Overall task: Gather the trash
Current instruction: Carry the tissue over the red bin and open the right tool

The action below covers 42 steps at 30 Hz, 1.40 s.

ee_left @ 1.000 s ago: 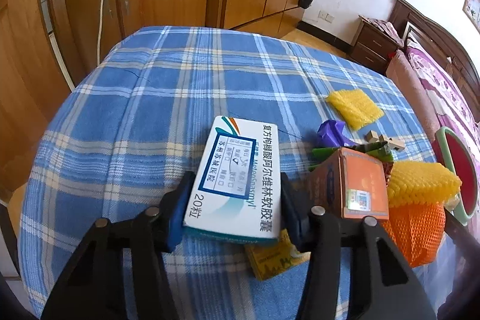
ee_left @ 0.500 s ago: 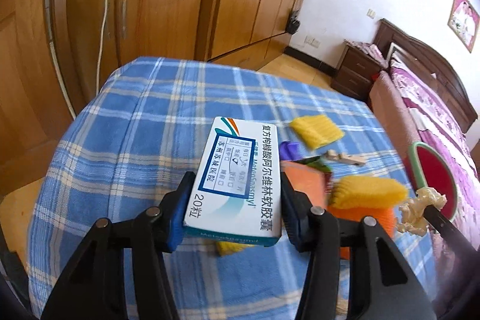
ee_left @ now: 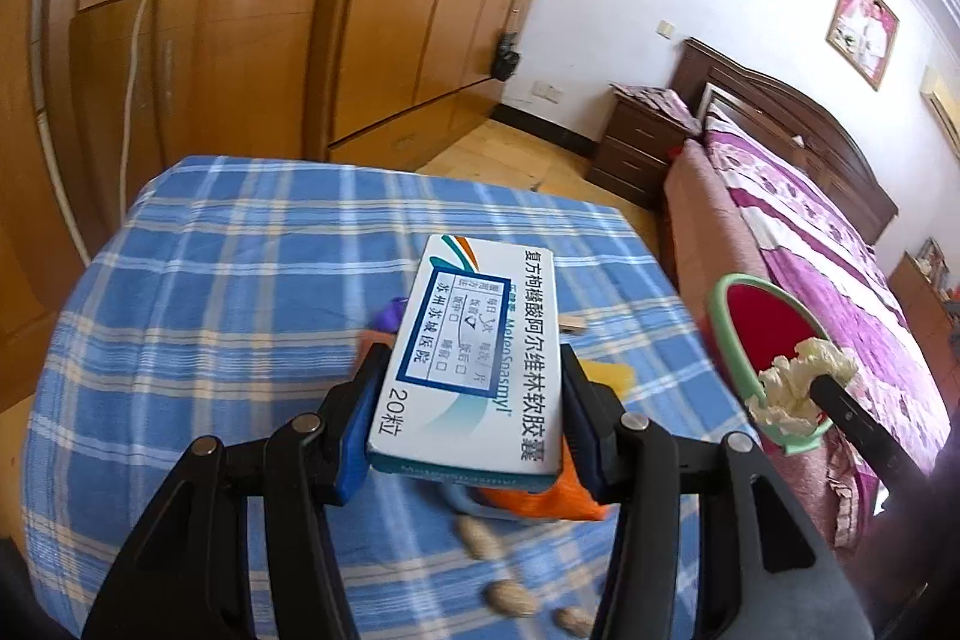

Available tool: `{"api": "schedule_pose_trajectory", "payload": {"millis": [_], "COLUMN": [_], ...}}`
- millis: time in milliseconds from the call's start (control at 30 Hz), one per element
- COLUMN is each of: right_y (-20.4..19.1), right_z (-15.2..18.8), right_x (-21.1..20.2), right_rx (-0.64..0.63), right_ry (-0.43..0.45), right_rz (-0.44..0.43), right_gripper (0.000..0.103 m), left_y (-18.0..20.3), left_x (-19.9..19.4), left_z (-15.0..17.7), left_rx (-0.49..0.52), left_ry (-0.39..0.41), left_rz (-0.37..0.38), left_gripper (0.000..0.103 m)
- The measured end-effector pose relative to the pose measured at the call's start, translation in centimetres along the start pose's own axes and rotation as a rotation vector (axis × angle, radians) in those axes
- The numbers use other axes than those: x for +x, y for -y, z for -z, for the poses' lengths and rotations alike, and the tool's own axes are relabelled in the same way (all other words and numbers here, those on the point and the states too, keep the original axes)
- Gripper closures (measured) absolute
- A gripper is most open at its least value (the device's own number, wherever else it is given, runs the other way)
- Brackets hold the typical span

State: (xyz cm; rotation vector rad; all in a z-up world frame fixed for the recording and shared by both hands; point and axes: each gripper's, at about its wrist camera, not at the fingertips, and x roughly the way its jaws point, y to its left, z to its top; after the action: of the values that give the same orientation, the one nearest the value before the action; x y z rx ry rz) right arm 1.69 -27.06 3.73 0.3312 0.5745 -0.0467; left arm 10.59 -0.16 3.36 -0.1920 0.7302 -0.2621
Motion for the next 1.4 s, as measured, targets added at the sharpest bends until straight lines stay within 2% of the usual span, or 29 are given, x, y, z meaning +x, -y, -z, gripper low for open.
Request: {"api": "schedule_pose_trajectory", "payload": {"millis": [767, 1067, 1400], "right_y": [10.1, 14.5, 17.3], "right_z": [-2.4, -2.4, -2.4], "right_x": [-3.7, -3.6, -2.0], "right_rx": [0.17, 0.233, 0.257], "right_ry": [0.108, 0.105, 0.085], "right_rz": [0.095, 0.137, 0.177], "right_gripper": [0.085, 0.085, 0.085], "left_y": [13.2, 18.1, 22.5], "left_x": [3.5, 6.5, 9.9], "left_z": [-0.2, 0.6, 1.4], "left_rx": [0.148, 0.211, 0.291], "left_ry": [-0.069, -0.112, -0.16], "left_rz": [0.151, 0.194, 0.23], "left_gripper": [0.049, 0.049, 0.049]}}
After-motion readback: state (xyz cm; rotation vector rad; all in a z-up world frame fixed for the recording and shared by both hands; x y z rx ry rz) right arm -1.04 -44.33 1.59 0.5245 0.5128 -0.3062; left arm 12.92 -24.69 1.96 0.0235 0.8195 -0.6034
